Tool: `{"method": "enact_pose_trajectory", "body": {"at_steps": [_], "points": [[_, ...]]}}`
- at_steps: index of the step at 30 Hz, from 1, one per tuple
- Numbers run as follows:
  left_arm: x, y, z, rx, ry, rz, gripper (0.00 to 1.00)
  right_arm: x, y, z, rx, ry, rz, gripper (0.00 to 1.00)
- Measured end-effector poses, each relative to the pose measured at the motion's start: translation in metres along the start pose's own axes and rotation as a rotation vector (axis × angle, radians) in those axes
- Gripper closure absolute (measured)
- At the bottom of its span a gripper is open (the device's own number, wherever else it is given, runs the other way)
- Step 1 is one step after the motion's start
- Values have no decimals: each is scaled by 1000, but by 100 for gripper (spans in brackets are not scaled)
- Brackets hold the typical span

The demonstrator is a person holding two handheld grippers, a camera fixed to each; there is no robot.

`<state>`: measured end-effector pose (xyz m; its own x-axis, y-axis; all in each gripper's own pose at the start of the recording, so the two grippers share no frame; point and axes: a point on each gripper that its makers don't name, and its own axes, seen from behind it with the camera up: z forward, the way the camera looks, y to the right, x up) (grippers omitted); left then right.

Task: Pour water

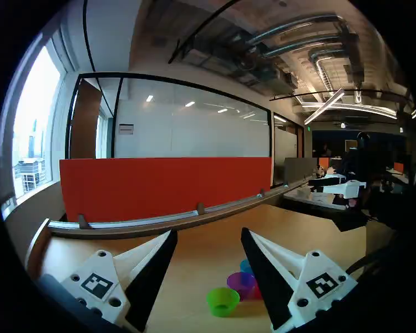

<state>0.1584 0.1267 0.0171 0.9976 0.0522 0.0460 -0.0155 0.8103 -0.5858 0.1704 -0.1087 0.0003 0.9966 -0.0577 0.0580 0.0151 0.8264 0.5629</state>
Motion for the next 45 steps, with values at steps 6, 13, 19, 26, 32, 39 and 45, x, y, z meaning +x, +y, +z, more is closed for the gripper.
{"method": "enact_pose_trajectory", "body": {"at_steps": [6,13,19,26,32,39,45], "points": [[-6,8,0,-34,-19,10,16,-2,-6,2,24,-13,-24,1],[-19,9,-1,-54,-71,31,16,-9,-8,5,47,-56,-26,1],[-32,9,1,-76,-116,55,16,-14,-11,7,71,-102,-29,1],[-44,12,3,-118,-160,64,16,-20,-11,7,98,-155,-58,1],[-55,14,3,-157,-196,83,16,-26,-12,7,121,-197,-95,1],[-68,21,5,-213,-246,106,16,-34,-14,10,146,-254,-138,0],[-68,28,5,-253,-263,137,15,-39,-15,11,178,-303,-147,1]]}}
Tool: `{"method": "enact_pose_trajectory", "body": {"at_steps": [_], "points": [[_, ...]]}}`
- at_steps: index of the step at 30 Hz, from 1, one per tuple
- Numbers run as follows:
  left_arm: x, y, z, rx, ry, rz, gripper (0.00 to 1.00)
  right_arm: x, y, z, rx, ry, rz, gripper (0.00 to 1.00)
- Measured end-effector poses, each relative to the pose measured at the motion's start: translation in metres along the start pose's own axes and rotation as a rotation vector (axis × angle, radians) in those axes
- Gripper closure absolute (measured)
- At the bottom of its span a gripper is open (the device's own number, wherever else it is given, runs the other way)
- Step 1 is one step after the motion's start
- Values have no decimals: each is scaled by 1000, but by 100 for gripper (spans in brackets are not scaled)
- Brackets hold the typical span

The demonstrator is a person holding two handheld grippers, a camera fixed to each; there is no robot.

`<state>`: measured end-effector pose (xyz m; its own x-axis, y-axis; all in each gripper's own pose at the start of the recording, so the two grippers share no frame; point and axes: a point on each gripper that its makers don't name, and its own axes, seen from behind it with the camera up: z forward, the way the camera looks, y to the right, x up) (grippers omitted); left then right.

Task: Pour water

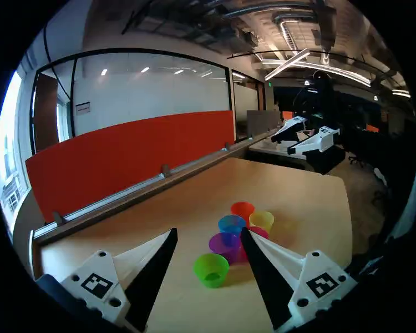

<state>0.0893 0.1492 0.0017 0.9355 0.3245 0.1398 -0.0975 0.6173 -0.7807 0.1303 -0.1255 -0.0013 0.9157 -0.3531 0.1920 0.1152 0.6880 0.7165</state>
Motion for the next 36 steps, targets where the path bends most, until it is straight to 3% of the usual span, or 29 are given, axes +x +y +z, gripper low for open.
{"method": "enact_pose_trajectory", "body": {"at_steps": [9,27,36], "points": [[-6,-2,4,-26,-38,18,16,-3,-4,8,47,-53,-32,0],[-34,15,18,-117,-129,53,16,-23,-10,34,105,-150,-75,0],[-58,10,26,-123,-181,64,16,-35,-11,53,132,-188,-92,0]]}}
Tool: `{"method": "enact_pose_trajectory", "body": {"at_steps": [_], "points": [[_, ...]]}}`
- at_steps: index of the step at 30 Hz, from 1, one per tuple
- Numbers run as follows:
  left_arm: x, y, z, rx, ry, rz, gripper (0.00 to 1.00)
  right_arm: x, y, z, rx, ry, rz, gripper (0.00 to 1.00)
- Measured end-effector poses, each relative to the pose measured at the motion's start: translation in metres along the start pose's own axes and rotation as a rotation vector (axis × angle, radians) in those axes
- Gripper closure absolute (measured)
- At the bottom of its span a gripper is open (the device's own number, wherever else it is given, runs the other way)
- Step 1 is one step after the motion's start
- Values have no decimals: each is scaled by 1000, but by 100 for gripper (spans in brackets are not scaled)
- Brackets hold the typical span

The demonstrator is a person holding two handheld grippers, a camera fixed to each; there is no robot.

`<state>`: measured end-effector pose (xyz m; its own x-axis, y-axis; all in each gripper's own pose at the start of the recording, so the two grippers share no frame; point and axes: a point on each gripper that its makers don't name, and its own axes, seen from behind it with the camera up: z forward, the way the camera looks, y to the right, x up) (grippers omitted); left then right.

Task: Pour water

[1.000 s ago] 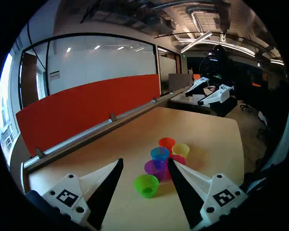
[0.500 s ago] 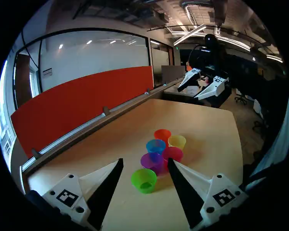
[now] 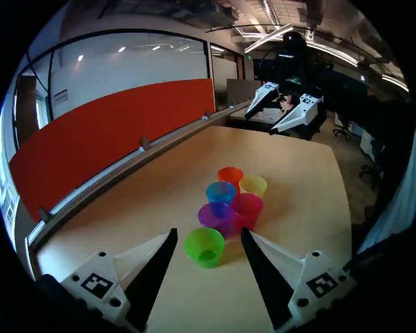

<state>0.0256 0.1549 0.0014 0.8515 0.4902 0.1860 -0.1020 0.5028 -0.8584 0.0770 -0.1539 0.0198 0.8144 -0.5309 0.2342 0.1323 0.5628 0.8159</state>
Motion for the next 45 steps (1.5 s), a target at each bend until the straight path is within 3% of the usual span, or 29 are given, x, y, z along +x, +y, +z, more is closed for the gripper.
{"method": "enact_pose_trajectory", "body": {"at_steps": [15,24,45], "points": [[-20,-7,17,-34,-80,36,16,-8,0,34,42,-53,-25,0],[-30,-4,30,-64,-119,54,16,-18,-1,51,67,-85,-36,0],[-64,-9,55,-80,-207,51,15,-35,0,82,107,-129,-44,0]]}}
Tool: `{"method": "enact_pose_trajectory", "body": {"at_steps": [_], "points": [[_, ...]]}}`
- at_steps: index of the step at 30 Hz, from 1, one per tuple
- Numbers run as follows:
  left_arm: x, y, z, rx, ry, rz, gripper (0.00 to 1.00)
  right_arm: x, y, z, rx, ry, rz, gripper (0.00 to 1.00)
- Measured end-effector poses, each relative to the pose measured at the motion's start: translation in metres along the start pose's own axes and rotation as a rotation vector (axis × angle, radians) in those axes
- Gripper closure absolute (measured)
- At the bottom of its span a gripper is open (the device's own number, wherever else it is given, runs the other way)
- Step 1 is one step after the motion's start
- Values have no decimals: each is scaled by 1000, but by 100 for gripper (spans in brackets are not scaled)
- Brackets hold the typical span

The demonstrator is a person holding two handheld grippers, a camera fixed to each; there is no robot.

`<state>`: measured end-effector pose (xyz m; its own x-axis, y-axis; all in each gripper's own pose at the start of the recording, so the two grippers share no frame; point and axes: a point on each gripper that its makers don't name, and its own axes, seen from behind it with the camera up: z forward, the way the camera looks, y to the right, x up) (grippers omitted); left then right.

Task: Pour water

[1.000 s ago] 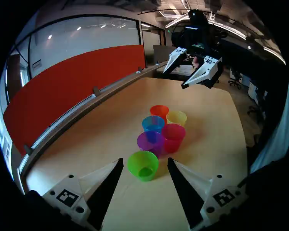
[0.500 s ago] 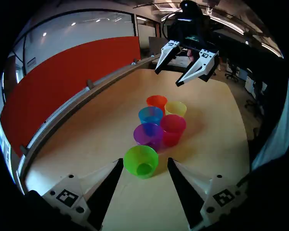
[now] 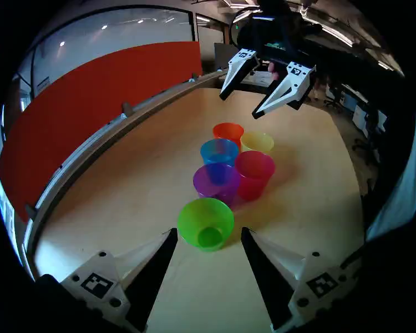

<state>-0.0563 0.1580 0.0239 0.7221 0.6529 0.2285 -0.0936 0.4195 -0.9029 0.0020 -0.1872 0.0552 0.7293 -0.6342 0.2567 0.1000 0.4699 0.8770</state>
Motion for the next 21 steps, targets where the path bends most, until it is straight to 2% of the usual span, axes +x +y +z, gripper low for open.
{"method": "enact_pose_trajectory", "body": {"at_steps": [21], "points": [[-18,-7,24,-13,-42,-23,16,-13,4,22,28,-42,-15,0]]}}
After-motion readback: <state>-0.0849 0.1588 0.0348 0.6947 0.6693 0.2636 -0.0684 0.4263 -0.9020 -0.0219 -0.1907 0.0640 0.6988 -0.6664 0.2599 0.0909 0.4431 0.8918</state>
